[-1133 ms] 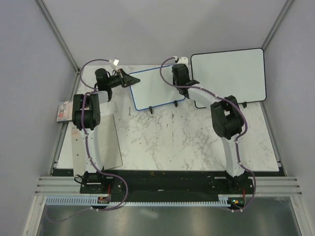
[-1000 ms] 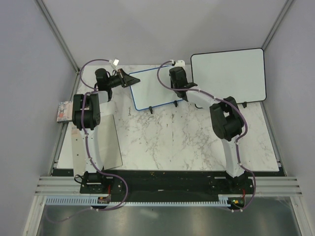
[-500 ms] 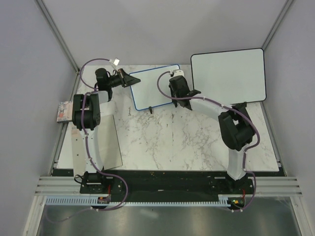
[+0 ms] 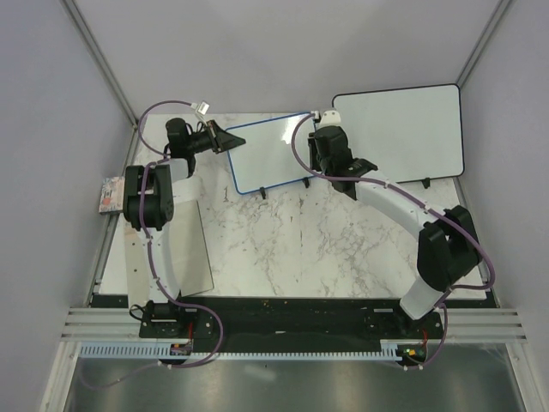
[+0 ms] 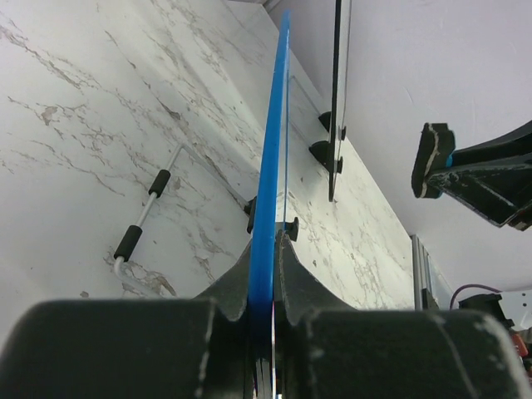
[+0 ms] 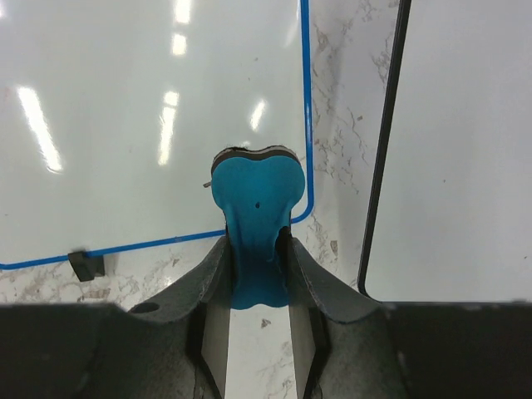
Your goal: Erase the whiteboard
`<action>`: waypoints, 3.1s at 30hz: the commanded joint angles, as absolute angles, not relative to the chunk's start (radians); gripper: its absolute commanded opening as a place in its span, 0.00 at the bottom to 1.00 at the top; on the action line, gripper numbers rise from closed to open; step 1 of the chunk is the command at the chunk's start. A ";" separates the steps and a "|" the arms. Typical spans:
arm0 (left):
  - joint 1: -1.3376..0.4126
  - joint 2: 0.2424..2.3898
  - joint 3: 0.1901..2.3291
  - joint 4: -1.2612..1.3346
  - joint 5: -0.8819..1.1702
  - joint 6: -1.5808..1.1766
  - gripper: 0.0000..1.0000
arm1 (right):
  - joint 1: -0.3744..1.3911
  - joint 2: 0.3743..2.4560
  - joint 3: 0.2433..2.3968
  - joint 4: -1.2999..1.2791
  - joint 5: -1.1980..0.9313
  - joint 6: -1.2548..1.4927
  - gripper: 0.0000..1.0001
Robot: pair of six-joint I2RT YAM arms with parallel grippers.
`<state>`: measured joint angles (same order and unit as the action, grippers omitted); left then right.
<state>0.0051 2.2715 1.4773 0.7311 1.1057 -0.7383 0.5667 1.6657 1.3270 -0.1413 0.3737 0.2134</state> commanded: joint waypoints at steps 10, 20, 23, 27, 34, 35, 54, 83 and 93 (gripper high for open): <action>-0.003 2.223 1.424 0.419 1.078 -0.426 0.09 | 0.586 1.545 1.111 -0.242 0.241 0.325 0.00; -0.005 2.189 1.388 0.364 1.039 -0.387 0.25 | 0.712 1.488 0.835 -0.184 0.170 0.469 0.27; -0.005 2.183 1.378 0.357 1.029 -0.382 0.31 | 0.724 1.499 0.818 -0.176 0.163 0.489 0.34; -0.005 2.166 1.356 0.357 1.012 -0.379 0.39 | 0.732 1.494 0.810 -0.173 0.170 0.497 0.45; -0.005 2.109 1.295 0.367 0.951 -0.368 0.51 | 0.730 1.465 0.811 -0.175 0.193 0.486 0.63; -0.003 2.100 1.286 0.367 0.940 -0.364 0.54 | 0.733 1.463 0.813 -0.175 0.196 0.486 0.63; -0.003 1.634 0.905 0.389 0.355 -0.379 0.98 | 0.733 1.465 0.874 -0.164 0.195 0.469 0.69; -0.565 1.742 0.877 0.316 0.104 -0.337 0.02 | 0.617 1.486 0.957 -0.164 0.288 0.405 0.00; -0.565 1.815 0.923 0.240 -0.063 -0.338 0.02 | 0.580 1.477 0.911 -0.138 0.249 0.403 0.00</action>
